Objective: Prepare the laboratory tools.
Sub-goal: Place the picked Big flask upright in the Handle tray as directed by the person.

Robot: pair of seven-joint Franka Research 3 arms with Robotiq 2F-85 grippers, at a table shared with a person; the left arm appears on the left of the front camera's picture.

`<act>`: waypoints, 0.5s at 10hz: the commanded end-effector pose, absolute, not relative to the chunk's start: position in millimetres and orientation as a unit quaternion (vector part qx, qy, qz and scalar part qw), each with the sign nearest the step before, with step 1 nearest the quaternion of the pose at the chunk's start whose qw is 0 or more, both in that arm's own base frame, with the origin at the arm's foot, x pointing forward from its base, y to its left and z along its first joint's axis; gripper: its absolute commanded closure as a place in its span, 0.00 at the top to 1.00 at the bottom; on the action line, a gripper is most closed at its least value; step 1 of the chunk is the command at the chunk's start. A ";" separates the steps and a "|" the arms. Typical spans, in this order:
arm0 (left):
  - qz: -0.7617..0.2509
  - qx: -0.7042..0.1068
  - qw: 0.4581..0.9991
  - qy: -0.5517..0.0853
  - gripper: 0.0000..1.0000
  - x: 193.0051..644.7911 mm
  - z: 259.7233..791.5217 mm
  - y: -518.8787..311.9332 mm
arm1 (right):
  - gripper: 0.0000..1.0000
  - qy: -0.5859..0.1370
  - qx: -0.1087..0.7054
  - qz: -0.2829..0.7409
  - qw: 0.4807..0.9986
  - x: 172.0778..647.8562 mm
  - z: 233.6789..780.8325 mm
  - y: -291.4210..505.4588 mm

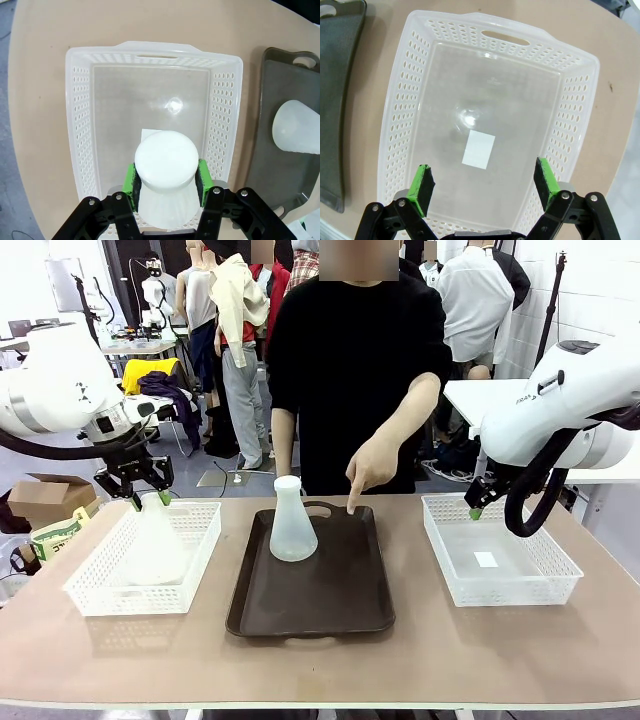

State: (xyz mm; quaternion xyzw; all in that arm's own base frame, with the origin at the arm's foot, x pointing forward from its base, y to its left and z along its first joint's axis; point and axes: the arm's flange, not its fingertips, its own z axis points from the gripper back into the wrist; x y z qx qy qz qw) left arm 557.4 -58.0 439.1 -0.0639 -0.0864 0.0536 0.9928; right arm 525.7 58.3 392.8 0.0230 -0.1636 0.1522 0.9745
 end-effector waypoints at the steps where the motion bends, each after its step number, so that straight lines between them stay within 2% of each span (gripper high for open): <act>1: 0.060 -0.061 0.992 -0.095 0.00 556.4 435.2 -59.2 | 1.00 -0.161 0.021 0.153 0.975 525.4 392.9 57.0; 5: 0.040 -0.049 0.994 -0.084 0.00 556.6 429.8 -57.3 | 1.00 -0.161 0.021 0.153 0.975 525.4 392.9 57.0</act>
